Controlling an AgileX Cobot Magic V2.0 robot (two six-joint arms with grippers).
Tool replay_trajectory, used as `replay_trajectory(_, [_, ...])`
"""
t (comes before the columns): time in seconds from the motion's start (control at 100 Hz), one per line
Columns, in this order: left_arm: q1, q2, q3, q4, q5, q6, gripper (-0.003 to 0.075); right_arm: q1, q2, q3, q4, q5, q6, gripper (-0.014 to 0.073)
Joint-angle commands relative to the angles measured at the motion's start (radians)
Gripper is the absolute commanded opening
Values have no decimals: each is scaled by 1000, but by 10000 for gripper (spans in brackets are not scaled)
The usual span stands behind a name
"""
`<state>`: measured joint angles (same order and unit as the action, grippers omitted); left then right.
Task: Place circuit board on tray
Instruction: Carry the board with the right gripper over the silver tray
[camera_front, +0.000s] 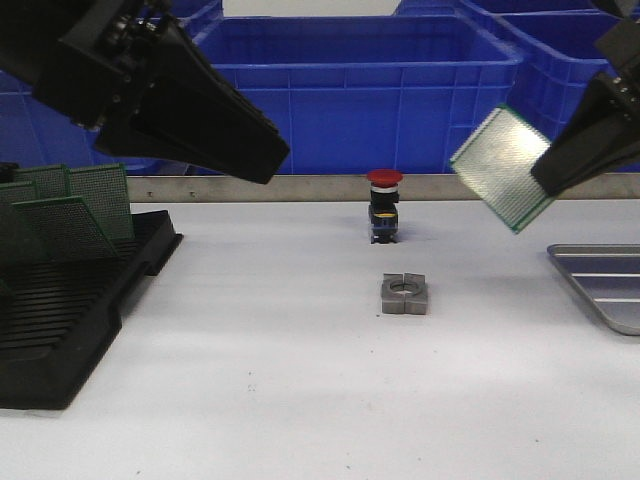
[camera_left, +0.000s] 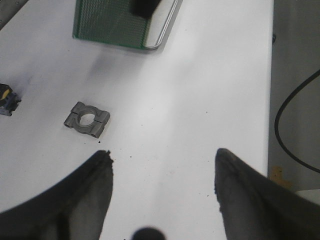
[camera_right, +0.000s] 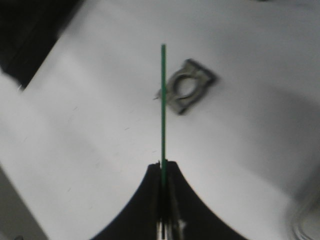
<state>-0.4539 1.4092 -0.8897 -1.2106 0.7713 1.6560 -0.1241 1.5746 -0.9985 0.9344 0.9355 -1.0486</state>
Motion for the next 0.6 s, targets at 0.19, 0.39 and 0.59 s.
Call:
replay_trajectory(0.19, [4, -31, -29, -58, 6, -3, 421, -154, 29, -24, 39, -161, 199, -67])
replay_trajectory(0.39, [4, -31, -29, -58, 5, -3, 421, -180, 127, -24, 39, -227, 227, -67])
replay_trajectory(0.59, [7, -35, -36, -58, -10, -3, 421, -180, 163, -24, 16, -237, 216, 211])
